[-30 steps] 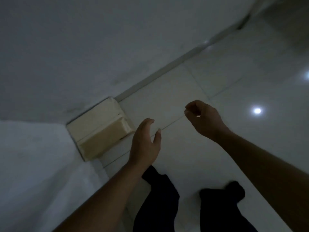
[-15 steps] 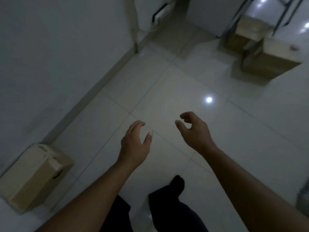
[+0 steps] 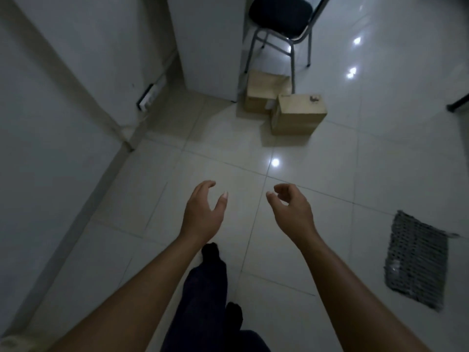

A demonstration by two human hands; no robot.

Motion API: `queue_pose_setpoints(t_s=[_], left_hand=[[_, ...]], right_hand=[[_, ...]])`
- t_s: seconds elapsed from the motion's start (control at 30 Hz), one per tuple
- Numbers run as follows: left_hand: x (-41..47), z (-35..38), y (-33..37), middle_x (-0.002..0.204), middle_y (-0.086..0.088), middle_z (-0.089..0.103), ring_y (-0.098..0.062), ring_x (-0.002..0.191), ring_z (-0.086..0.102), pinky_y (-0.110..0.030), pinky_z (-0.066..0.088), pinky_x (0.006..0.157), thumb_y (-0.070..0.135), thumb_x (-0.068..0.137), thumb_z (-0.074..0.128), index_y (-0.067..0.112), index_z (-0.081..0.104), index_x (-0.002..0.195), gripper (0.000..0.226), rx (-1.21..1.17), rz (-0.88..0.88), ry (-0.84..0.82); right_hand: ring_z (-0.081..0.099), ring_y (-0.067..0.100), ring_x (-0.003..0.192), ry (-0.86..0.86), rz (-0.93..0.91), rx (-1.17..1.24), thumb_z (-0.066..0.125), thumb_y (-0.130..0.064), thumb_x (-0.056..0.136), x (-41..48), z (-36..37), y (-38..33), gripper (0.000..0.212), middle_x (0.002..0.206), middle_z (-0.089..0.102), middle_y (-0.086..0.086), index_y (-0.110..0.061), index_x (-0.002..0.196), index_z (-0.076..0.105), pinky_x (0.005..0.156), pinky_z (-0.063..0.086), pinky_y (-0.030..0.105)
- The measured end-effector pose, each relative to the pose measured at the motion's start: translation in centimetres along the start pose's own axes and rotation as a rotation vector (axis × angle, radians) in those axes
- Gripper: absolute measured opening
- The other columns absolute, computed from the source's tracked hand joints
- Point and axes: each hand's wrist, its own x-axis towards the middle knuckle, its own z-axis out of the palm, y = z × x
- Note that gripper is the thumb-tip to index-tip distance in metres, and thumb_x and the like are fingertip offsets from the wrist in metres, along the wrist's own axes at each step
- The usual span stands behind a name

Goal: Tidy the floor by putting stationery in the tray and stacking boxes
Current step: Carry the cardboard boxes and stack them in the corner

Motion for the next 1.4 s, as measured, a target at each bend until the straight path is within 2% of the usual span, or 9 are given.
queue_pose_setpoints(t_s=[0.23,0.47,0.7,0.83,1.03,1.13,1.27,1.4], left_hand=[[10.8,2.1,6.3,0.136,0.0,0.05,-0.013,0.124,0.045,-0.023,0.033,0.097,0.045,0.091,0.053,0.017,0.048,0.132,0.05,0.032,0.037,-0.081],[22.6,5.8,14.8,0.134,0.0,0.053,-0.016,0.124,0.048,-0.025,0.036,0.093,0.047,0.089,0.054,0.018,0.05,0.129,0.049,0.104,0.151,-0.19],[32.4,13.7,22.5,0.133,-0.003,0.054,-0.018,0.124,0.048,-0.027,0.036,0.094,0.047,0.089,0.054,0.017,0.051,0.128,0.049,0.09,0.197,-0.219],[37.3,18.1,26.2,0.136,-0.004,0.052,-0.018,0.126,0.047,-0.029,0.036,0.096,0.047,0.09,0.053,0.019,0.049,0.13,0.05,0.067,0.123,-0.219],[43.7,21.5,27.7,0.137,-0.004,0.05,-0.017,0.126,0.046,-0.026,0.035,0.096,0.047,0.09,0.053,0.02,0.048,0.131,0.05,0.03,0.001,-0.235],[49.4,23.3,27.6,0.138,-0.004,0.05,-0.017,0.126,0.046,-0.026,0.034,0.097,0.048,0.09,0.053,0.02,0.048,0.132,0.051,0.019,-0.086,-0.239],[57.2,26.4,27.3,0.14,-0.005,0.048,-0.017,0.127,0.044,-0.027,0.034,0.098,0.049,0.09,0.052,0.019,0.046,0.133,0.053,0.005,-0.183,-0.285],[63.5,29.3,26.4,0.14,-0.001,0.048,-0.014,0.127,0.043,-0.024,0.032,0.098,0.048,0.09,0.052,0.022,0.047,0.132,0.05,0.006,-0.284,-0.325]], right_hand=[[0.056,0.011,0.109,0.086,0.138,0.051,0.062,-0.04,0.089,8.6,-6.9,-2.3,0.037,0.119,0.06,-0.005,-0.021,0.12,0.056,0.093,0.05,0.036],[0.056,0.014,0.109,0.227,0.222,0.116,0.064,-0.043,0.087,18.4,-14.9,-3.7,0.041,0.121,0.059,-0.001,-0.02,0.12,0.055,0.088,0.048,0.033],[0.057,0.013,0.1,0.259,0.254,0.185,0.065,-0.048,0.085,30.0,-22.5,-3.5,0.042,0.116,0.06,-0.001,-0.021,0.116,0.057,0.081,0.046,0.032],[0.057,0.014,0.102,0.219,0.263,0.159,0.064,-0.049,0.084,37.1,-26.8,-3.7,0.043,0.116,0.059,-0.001,-0.021,0.117,0.057,0.084,0.048,0.034],[0.057,0.019,0.107,0.126,0.305,0.135,0.063,-0.052,0.084,47.3,-29.4,-4.2,0.05,0.121,0.058,0.002,-0.02,0.122,0.054,0.093,0.051,0.044],[0.057,0.018,0.105,0.092,0.334,0.124,0.063,-0.052,0.084,53.9,-29.1,-4.1,0.05,0.122,0.058,0.002,-0.021,0.122,0.053,0.091,0.052,0.042],[0.055,0.015,0.101,0.072,0.416,0.107,0.062,-0.055,0.083,62.5,-27.8,-3.0,0.05,0.121,0.058,0.001,-0.023,0.12,0.052,0.078,0.046,0.032],[0.053,0.015,0.101,0.033,0.519,0.102,0.061,-0.058,0.082,70.2,-25.9,-0.9,0.052,0.123,0.057,0.002,-0.024,0.12,0.051,0.078,0.044,0.033]])
